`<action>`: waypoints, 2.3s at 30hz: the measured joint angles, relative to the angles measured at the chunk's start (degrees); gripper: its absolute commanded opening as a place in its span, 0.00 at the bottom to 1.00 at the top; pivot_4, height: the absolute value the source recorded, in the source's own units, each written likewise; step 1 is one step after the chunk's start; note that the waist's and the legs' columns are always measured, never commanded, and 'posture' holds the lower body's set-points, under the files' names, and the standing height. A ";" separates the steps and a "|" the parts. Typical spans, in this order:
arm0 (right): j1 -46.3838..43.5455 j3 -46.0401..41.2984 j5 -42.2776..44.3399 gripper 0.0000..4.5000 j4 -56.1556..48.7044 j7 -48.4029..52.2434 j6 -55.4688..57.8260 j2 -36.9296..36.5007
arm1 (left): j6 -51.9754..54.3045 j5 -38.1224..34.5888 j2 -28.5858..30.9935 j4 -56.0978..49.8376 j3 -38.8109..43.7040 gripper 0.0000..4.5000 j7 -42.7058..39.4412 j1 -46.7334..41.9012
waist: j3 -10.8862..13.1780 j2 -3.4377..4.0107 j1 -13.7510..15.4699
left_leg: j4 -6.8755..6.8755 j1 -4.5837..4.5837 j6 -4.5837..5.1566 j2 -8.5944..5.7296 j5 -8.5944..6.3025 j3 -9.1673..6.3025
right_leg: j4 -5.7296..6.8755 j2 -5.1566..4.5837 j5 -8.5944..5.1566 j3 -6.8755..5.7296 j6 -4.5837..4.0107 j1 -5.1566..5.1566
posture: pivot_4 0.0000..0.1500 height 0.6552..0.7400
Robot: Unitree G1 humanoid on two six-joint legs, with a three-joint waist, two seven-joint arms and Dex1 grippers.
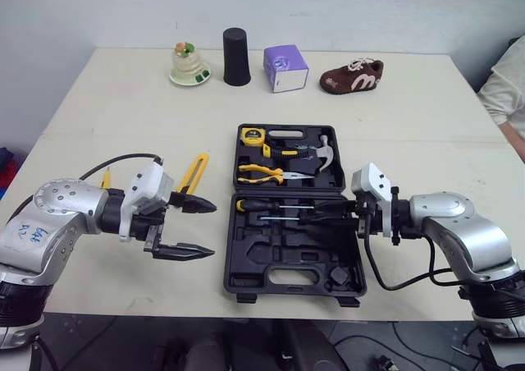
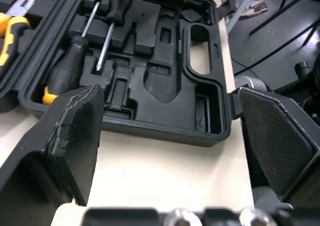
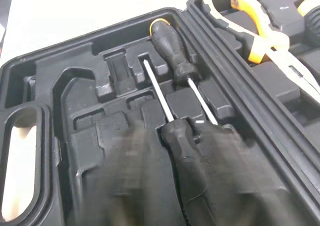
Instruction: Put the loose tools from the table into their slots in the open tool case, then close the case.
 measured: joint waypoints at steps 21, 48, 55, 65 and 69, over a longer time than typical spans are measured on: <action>-1.78 9.42 -9.07 0.01 1.81 -4.19 0.52 -1.10 | -2.26 2.27 -2.12 2.22 -2.31 1.00 -0.24 -1.62 | -0.82 -1.04 0.16 | -0.25 1.07 0.02 0.02 -0.02 -0.13 | -0.35 -0.04 -0.01 -0.11 -0.09 1.17 | 1.00 0.93; 20.90 -27.99 3.78 0.58 -6.68 -7.52 7.45 -8.87 | 5.99 -1.80 -8.05 1.95 17.57 1.00 13.80 21.33 | -0.56 -0.31 1.59 | -0.85 0.56 0.15 0.06 -0.18 -0.17 | -1.24 -0.10 0.09 -0.27 -0.01 0.78 | 1.00 0.93; 29.80 -43.76 2.91 0.99 7.16 -5.47 4.14 -12.07 | 3.23 -0.06 -11.39 6.90 37.34 1.00 22.74 35.17 | -0.56 -0.37 1.52 | -1.05 0.86 0.52 -0.04 -0.38 -0.12 | -1.51 -0.17 0.15 -0.24 -0.03 1.07 | 1.00 0.93; 29.88 -46.95 0.72 0.99 17.36 -3.19 -2.91 -15.80 | 1.43 2.99 -15.64 7.94 41.57 1.00 35.98 33.48 | -0.55 -0.36 1.46 | -1.10 0.90 0.52 -0.03 -0.27 -0.09 | -1.50 -0.14 0.28 -0.23 -0.10 1.08 | 1.00 0.93; 29.14 -46.14 3.27 0.99 12.48 -0.38 -2.42 -16.19 | 6.66 2.03 -15.64 4.61 39.68 1.00 42.10 28.60 | -0.55 -0.34 1.47 | -1.16 0.89 0.44 -0.03 -0.24 -0.11 | -1.47 -0.11 0.35 -0.23 -0.02 1.07 | 1.00 0.93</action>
